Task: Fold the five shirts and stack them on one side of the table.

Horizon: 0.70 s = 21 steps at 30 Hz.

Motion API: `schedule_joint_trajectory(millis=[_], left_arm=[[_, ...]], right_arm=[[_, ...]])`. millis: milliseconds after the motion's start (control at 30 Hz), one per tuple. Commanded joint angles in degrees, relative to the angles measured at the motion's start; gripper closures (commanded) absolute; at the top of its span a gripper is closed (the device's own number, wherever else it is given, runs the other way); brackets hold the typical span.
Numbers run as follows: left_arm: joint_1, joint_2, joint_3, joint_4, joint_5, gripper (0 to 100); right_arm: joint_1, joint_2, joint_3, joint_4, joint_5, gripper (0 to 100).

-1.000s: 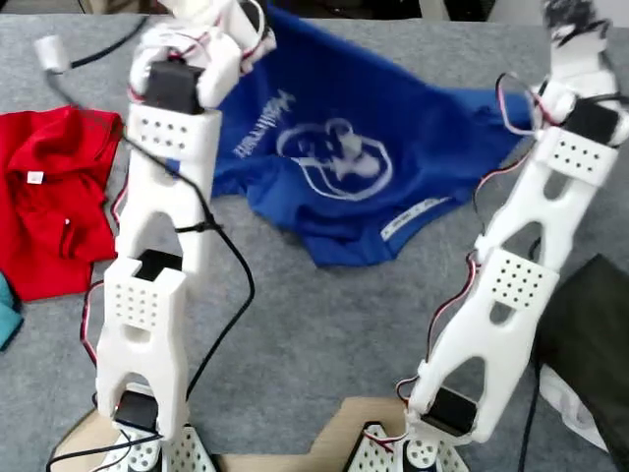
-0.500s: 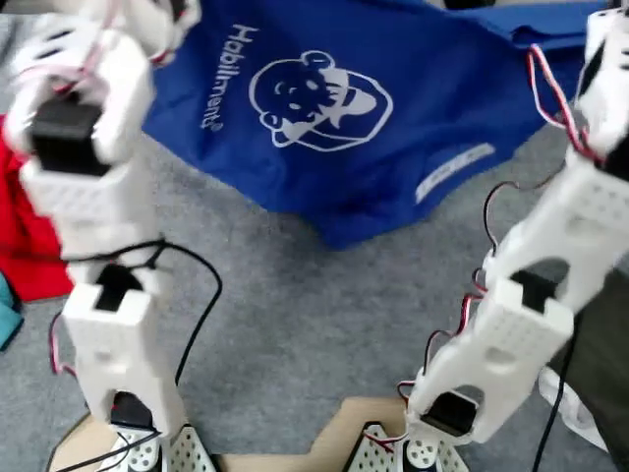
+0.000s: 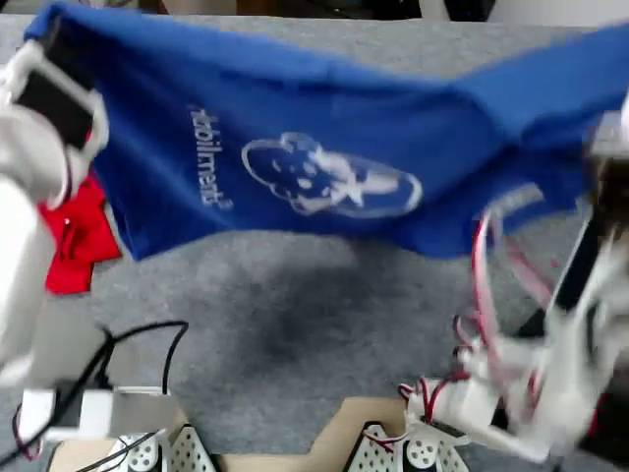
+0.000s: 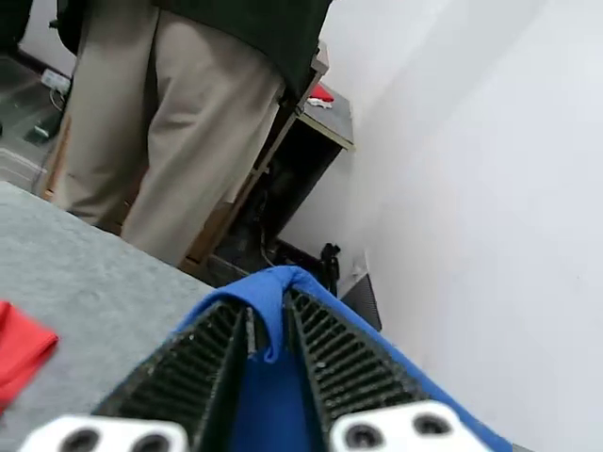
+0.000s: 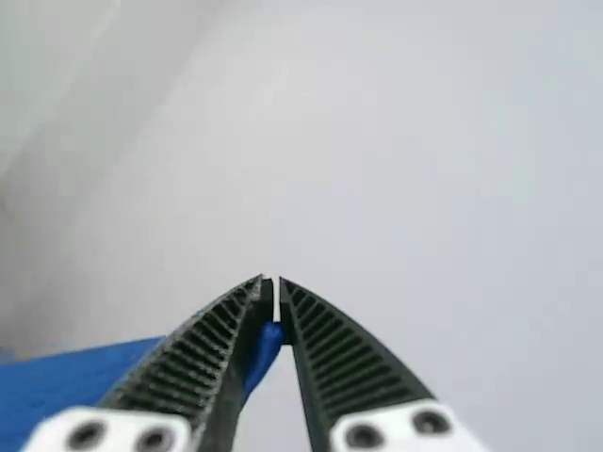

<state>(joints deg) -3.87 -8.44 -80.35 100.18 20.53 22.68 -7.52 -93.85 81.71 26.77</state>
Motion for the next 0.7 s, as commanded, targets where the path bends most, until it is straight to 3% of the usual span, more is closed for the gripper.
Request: schedule_joint_trajectory(millis=[0,233,467,567,667], left_arm=[[-0.7,-7.6,4.0,0.6,-3.1,98],[-0.6,-20.4,17.0,0.6,-4.7,98],[-0.6,-22.8,38.9,0.1,-4.7,98],[-0.8,-22.7,51.8,-7.0,-4.8,98],[-4.0,-22.7,67.6,-22.1,-4.8,98]], right_arm=[[-0.1,-5.8,-1.0,-0.4,2.2,99.3],[-0.4,-9.6,-0.9,-3.5,6.4,99.3],[-0.6,-9.5,7.6,-6.0,6.6,99.3],[-1.6,-9.5,15.5,-9.0,6.6,99.3],[-5.8,-9.5,24.4,-11.4,6.9,99.3]])
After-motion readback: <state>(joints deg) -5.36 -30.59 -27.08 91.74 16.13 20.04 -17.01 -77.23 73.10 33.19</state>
